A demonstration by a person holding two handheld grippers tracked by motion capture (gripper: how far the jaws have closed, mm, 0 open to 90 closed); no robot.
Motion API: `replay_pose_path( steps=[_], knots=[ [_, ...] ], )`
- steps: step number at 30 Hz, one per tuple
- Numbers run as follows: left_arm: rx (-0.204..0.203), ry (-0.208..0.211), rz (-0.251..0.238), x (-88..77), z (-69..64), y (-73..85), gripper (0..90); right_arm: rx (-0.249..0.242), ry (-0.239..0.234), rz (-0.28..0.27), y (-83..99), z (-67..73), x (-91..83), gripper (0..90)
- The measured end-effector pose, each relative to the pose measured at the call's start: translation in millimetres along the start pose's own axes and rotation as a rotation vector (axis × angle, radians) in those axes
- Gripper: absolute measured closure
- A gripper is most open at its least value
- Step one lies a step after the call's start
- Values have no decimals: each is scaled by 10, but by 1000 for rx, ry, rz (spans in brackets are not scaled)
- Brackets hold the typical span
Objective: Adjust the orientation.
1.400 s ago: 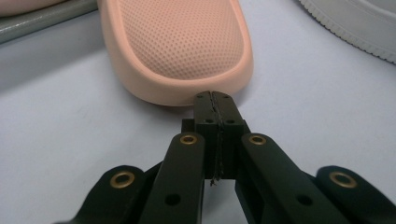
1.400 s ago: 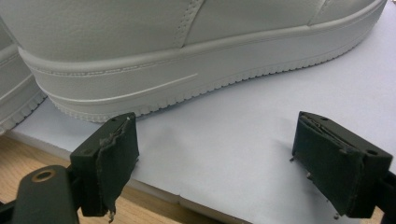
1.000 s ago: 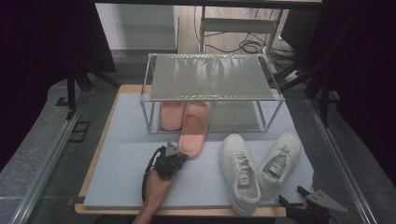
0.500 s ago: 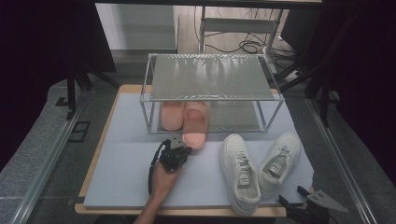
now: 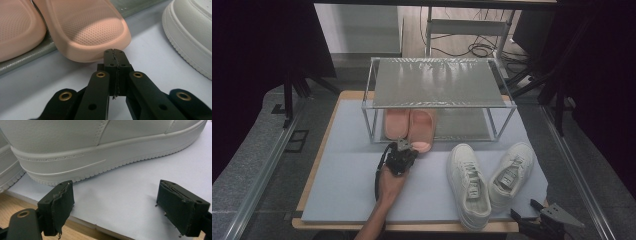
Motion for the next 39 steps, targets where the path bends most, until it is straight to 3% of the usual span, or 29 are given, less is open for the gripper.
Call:
replay_pose_path(
  steps=[21,39],
  knots=[
    [-21,-44,7,223,113,-277,899,1,-6,-1,1,-4,-2,141],
    [-50,-62,18,370,198,-400,899,4,-8,-3,2,-7,-2,141]
  ],
)
Point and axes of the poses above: each handheld gripper's, and its own axes: x roughly forward along the jaws, y roughly out of its underside, z roughly to its left, the point moved 2 cm from there along x, roughly forward along the jaws, and after that the axes turned 15 degrees about z, right-handed, at the moved point
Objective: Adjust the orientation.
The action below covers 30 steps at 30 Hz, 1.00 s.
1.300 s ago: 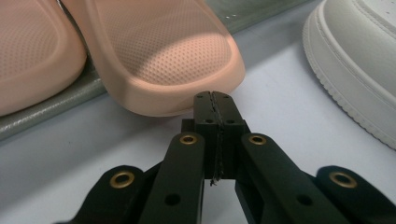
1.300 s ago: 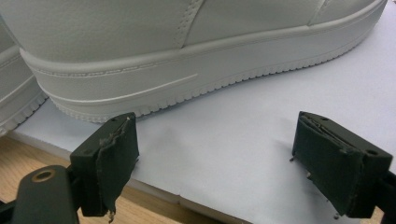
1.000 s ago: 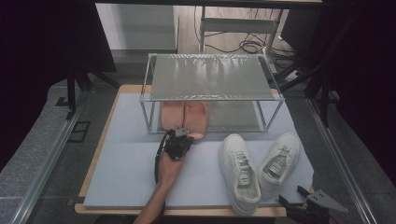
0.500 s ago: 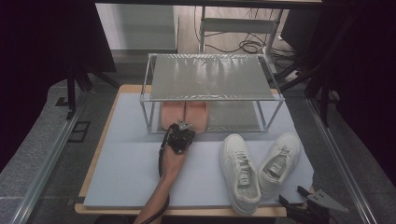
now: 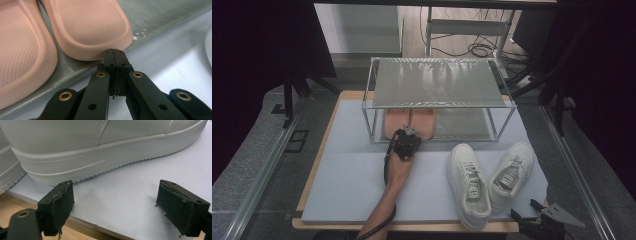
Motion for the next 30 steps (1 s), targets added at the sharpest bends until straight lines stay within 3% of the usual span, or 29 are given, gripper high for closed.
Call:
replay_pose_path(
  steps=[20,30],
  knots=[
    [-6,33,0,-24,23,-9,853,2,-2,-1,1,-2,-1,141],
    [15,34,-11,-150,10,43,698,1,-1,-1,0,-1,-1,141]
  ],
)
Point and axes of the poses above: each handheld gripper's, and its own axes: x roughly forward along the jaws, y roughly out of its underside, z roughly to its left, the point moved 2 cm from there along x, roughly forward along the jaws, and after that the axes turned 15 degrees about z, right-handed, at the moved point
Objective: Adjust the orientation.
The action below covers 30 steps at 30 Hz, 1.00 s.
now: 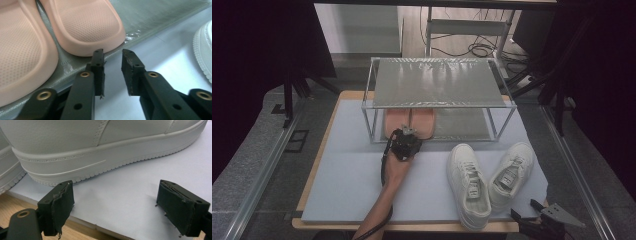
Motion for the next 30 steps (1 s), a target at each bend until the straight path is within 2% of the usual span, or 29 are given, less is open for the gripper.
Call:
replay_pose_path(
  steps=[12,24,30],
  knots=[
    [13,13,-18,-206,-2,86,504,-3,3,2,0,2,1,142],
    [44,32,24,-313,-42,202,334,-5,5,3,-1,4,2,141],
    [51,49,26,-367,-47,272,246,-5,5,4,-1,6,1,141]
  ],
)
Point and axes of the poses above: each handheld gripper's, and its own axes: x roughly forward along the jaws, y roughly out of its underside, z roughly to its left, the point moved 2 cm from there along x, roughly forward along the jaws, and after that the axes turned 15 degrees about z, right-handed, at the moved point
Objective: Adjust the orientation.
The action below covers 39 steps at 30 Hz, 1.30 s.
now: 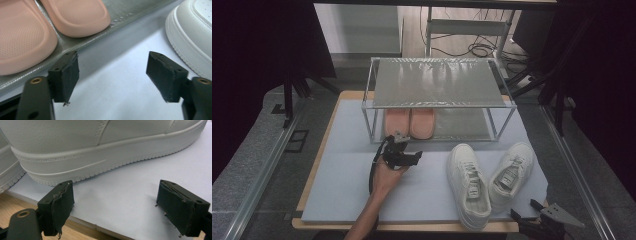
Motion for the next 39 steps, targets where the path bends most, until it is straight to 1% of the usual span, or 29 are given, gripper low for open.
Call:
replay_pose_path(
  steps=[5,7,9,10,13,15,21,22,25,31,33,39],
  knots=[
    [8,7,1,-47,-12,57,190,0,3,0,-1,2,1,141],
    [4,11,3,-62,-23,86,170,0,4,0,-1,2,1,141],
    [11,12,3,-77,-24,112,150,0,4,0,-1,3,2,141],
    [6,12,4,-87,-27,128,139,1,5,-3,-1,5,5,142],
    [-1,22,-1,-106,-33,174,137,-1,7,-3,-2,4,5,141],
    [3,27,7,-118,-37,208,135,-1,7,-3,-2,4,5,141],
    [27,14,47,-134,-62,332,126,-2,8,-3,-2,4,6,141],
    [21,12,47,-136,-66,355,125,-2,9,-2,-2,5,6,141],
    [21,16,52,-148,-58,418,125,-3,9,2,-2,7,4,141],
    [19,12,63,-185,-53,543,125,-7,10,4,-2,8,4,141],
    [19,18,65,-193,-59,596,125,-6,10,2,-3,9,6,141],
    [31,-6,77,-207,-61,731,124,-6,12,5,-3,10,4,141]
  ],
)
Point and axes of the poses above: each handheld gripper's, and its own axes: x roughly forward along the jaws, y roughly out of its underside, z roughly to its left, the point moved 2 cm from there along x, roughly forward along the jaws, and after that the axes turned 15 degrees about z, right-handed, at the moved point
